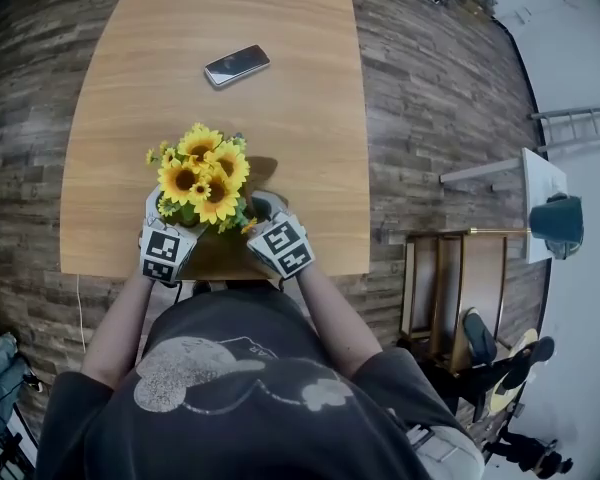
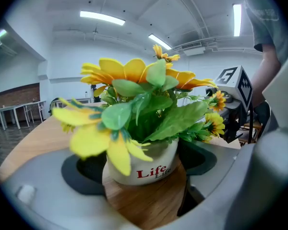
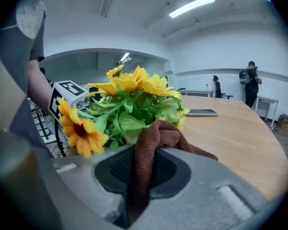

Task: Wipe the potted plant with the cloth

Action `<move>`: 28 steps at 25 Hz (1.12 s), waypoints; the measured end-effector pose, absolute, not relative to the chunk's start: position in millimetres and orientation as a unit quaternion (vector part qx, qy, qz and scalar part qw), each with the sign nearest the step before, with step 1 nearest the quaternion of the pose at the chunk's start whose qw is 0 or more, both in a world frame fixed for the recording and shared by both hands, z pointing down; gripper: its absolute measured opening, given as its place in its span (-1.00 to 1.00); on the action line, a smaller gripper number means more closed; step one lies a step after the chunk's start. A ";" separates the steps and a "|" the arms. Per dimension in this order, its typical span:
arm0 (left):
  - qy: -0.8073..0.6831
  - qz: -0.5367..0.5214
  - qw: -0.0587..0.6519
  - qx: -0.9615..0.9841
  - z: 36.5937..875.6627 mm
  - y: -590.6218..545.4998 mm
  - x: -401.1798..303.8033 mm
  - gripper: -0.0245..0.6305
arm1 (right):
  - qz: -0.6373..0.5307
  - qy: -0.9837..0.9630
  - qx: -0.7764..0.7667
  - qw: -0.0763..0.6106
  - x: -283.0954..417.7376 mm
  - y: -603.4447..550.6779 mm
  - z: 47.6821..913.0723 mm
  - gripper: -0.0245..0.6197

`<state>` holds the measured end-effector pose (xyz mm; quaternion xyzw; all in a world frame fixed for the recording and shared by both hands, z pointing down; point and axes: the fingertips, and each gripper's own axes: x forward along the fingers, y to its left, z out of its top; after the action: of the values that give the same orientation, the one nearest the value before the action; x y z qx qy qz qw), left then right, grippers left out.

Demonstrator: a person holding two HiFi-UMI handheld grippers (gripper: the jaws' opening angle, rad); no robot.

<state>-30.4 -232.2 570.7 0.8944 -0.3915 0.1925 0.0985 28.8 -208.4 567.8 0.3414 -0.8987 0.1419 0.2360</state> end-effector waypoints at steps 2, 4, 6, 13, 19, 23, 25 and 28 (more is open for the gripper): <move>-0.382 0.191 0.095 0.899 570.3 -232.5 -31.6 0.63 | 0.146 -0.902 0.332 0.235 24.5 -200.4 568.7 -0.78; -0.374 0.192 0.092 0.903 571.0 -232.9 -31.9 0.63 | 0.150 -0.906 0.317 0.235 19.5 -191.5 569.8 -0.78; -0.366 0.193 0.091 0.906 572.6 -232.0 -30.8 0.63 | 0.154 -0.913 0.295 0.235 14.5 -180.2 571.2 -0.78; -0.335 0.187 0.085 0.920 566.4 -227.0 -26.2 0.63 | 0.175 -0.911 0.312 0.207 33.3 -169.6 562.6 -0.78; -0.283 0.193 0.068 0.937 571.9 -224.6 -27.0 0.63 | 0.173 -0.888 0.374 0.202 75.9 -196.7 558.5 -0.78; -0.231 0.203 0.059 0.950 572.2 -219.9 -25.8 0.63 | 0.162 -0.881 0.391 0.212 88.4 -215.6 561.3 -0.78; -0.214 0.210 0.056 0.952 571.8 -220.0 -26.4 0.63 | 0.159 -0.881 0.388 0.218 88.7 -223.7 562.8 -0.78; -0.219 0.216 0.056 0.950 570.7 -223.4 -30.8 0.64 | 0.151 -0.886 0.376 0.224 81.9 -233.6 561.4 -0.78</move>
<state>-30.8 -223.4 570.7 0.9498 -0.2191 0.2163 0.0562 81.9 -233.6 561.4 0.3761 -0.8862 0.1512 0.2244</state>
